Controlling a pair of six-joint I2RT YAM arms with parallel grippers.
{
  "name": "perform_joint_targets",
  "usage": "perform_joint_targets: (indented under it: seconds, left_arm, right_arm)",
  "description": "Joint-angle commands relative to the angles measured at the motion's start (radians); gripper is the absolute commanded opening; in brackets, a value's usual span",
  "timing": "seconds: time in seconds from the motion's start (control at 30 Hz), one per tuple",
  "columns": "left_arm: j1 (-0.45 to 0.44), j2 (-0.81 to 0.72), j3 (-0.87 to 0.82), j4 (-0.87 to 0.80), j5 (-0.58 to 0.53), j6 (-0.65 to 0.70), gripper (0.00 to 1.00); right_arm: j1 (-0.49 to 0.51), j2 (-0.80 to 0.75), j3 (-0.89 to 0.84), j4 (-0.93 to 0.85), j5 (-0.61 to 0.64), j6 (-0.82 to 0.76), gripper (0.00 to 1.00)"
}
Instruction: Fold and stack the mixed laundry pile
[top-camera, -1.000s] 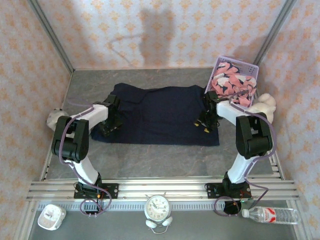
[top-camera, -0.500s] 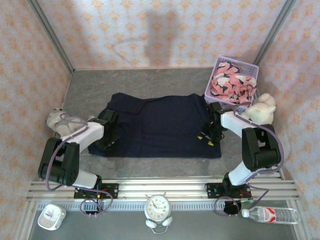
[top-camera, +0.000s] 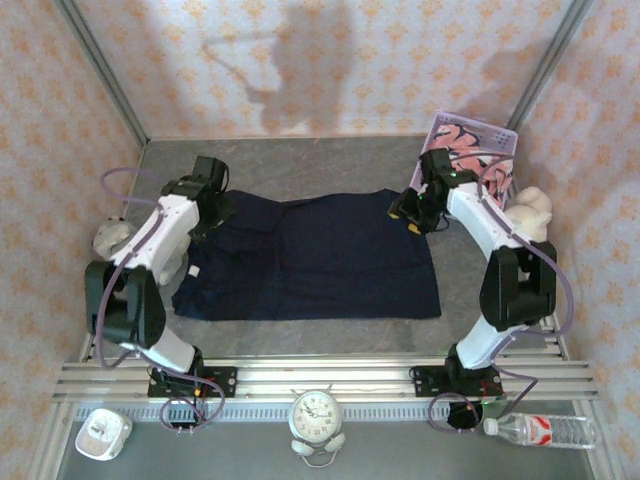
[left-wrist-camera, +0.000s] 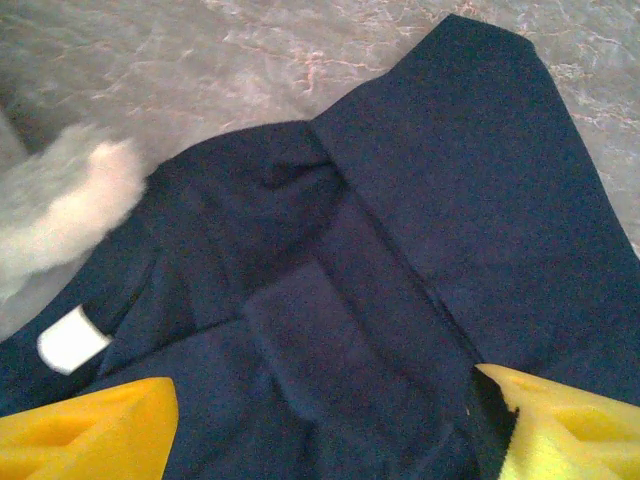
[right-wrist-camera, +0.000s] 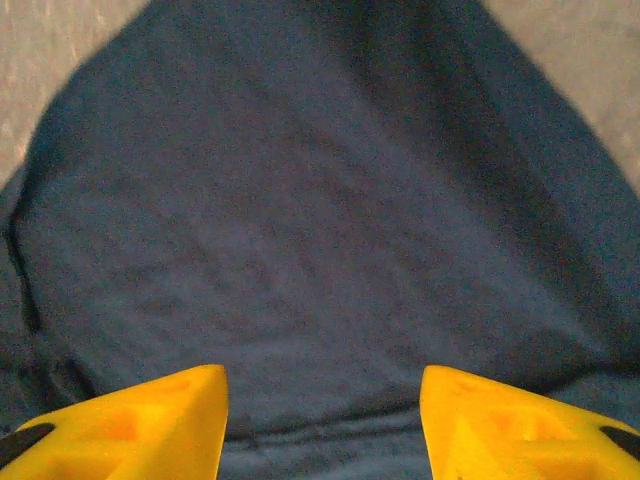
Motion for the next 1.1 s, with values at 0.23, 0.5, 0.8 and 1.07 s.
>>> perform_joint_targets:
  seconds: [0.23,0.5,0.8,1.07]
  left_arm:
    - [0.026,0.346,0.246,-0.002,-0.037,0.072,0.61]
    - [0.098,0.446,0.293,-0.007,-0.05,0.082,0.64]
    - [0.106,0.488,0.31,0.007,-0.022,0.082,0.5]
    - [0.108,0.494,0.351,0.001,-0.01,0.097,0.06]
  right_arm:
    - [-0.04,0.16,0.201,-0.035,0.095,0.037,0.54]
    - [-0.05,0.222,0.255,-0.043,0.11,0.06,0.54]
    - [-0.051,0.292,0.355,-0.072,0.123,0.063,0.54]
    - [-0.051,0.331,0.421,-0.095,0.13,0.051,0.53]
